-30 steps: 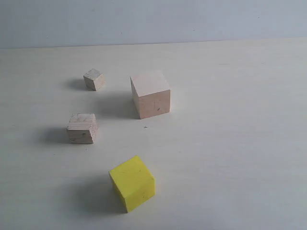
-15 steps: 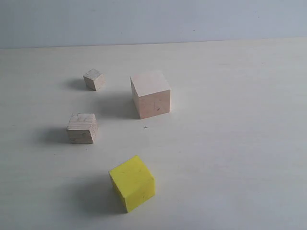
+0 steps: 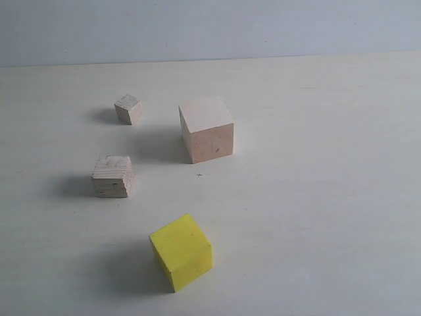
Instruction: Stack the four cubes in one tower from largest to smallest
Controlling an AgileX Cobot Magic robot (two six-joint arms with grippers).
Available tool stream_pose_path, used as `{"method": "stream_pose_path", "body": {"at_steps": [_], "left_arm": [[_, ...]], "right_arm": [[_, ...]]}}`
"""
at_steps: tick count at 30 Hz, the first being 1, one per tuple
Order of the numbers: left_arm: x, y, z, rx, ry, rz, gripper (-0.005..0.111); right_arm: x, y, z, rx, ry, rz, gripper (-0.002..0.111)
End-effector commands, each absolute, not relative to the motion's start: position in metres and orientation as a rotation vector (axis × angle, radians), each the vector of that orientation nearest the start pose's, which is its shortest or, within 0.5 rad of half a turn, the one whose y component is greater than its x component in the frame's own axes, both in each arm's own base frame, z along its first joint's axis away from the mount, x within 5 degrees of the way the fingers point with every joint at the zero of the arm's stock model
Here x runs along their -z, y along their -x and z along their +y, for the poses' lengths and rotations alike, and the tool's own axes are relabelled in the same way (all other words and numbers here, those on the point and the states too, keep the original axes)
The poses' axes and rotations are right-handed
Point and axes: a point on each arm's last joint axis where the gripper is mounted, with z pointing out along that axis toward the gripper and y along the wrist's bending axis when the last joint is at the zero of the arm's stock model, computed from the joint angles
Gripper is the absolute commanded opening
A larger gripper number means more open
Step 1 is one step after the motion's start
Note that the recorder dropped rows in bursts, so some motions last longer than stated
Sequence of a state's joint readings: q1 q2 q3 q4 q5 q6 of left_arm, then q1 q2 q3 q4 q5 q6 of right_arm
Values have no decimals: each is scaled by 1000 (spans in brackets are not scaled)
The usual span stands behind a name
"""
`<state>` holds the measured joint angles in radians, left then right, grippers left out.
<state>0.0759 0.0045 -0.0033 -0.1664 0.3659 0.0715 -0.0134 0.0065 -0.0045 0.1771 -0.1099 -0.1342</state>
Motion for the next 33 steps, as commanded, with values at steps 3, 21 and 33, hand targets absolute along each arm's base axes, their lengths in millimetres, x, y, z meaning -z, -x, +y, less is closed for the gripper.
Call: {"method": "stream_pose_path", "body": {"at_steps": [3,21,33], "left_arm": [[-181,-53,-2,66,103,1840,0],[-181,-53,-2,66,103,1840,0],[-181,-53,-2,66,103,1840,0]], "right_arm": [[-246,-46,-7,-56,-139,1097,0],[-361,-95,16,-172,91,1565,0],[-281,-158,65,-257,370,2285,0]]}}
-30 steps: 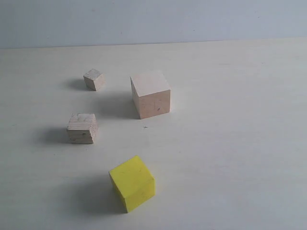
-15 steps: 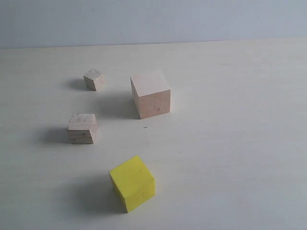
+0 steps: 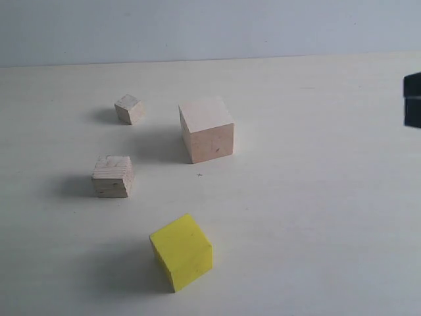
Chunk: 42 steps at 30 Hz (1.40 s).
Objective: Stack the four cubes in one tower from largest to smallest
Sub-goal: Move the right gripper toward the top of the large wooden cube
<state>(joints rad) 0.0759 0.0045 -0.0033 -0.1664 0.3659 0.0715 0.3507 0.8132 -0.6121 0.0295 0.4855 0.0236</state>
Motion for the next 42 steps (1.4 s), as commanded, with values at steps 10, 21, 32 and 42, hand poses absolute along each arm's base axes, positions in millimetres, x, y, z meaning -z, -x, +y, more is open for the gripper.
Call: {"method": "stream_pose_path", "body": {"at_steps": [10,21,32,42], "left_arm": [[-181,-53,-2,66,103,1840,0],[-181,-53,-2,66,103,1840,0],[-181,-53,-2,66,103,1840,0],[-181,-53,-2,66,103,1840,0]], "right_arm": [[-268,-180,81,-433,202,2316,0],[-280,-190,84,-535,62,2163,0],[-262,-246,108,-466,155,2309,0],[-251,-329,147,-444,347,2453,0]]}}
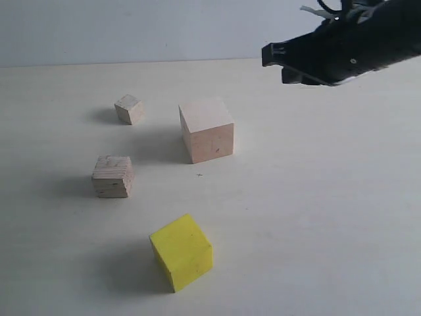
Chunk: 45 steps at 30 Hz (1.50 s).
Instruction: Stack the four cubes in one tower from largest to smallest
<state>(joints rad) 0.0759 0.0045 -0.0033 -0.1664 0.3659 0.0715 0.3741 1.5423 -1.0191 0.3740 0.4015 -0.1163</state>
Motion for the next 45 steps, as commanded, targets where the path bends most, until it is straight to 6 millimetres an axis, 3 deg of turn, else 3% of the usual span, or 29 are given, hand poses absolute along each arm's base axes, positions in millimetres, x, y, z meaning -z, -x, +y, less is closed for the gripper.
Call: {"method": "stream_pose_path", "body": {"at_steps": [1,13,23,32,45], "left_arm": [[-181,-53,-2,66,103,1840,0],[-181,-53,-2,66,103,1840,0],[-181,-53,-2,66,103,1840,0],[-181,-53,-2,66,103,1840,0],[-181,-53,-2,66,103,1840,0]], "right_arm": [[-252,-339,152,-444,382,2460,0],[-218,-417,196,-576,530,2534,0],[-187,-451,216,-650,613,2569,0],[-167,-462,221,-657,620,2588,0],[-160,-455,221,-694,593,2699,0]]}}
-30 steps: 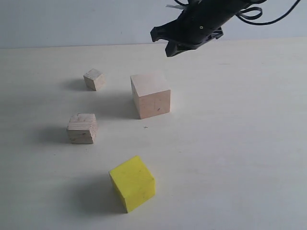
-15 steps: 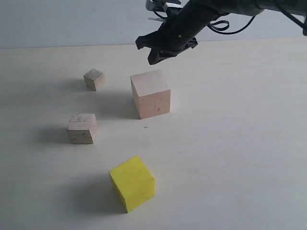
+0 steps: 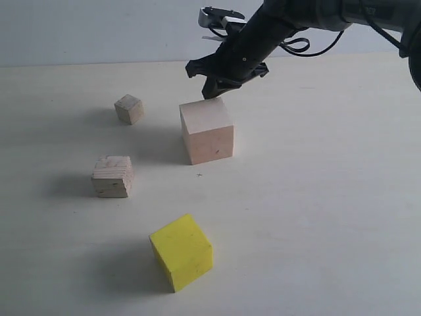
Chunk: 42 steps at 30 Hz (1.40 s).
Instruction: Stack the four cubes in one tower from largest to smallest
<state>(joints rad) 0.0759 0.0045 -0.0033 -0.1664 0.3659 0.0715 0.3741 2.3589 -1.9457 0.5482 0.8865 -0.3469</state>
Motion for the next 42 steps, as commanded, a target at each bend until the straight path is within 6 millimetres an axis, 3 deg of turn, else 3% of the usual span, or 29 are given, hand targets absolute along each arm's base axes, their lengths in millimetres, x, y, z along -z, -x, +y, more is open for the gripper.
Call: {"method": "stream_pose_path", "body": {"at_steps": [1,15,42], "left_arm": [[-181,-53,-2,66,103,1840,0],[-181,-53,-2,66,103,1840,0],[-181,-53,-2,66,103,1840,0]], "right_arm": [[-160,-454,221,-696,597,2705,0],[-156,-449,215,-641,558,2823,0],[-161,-447,224,-787,685,2723,0]]}}
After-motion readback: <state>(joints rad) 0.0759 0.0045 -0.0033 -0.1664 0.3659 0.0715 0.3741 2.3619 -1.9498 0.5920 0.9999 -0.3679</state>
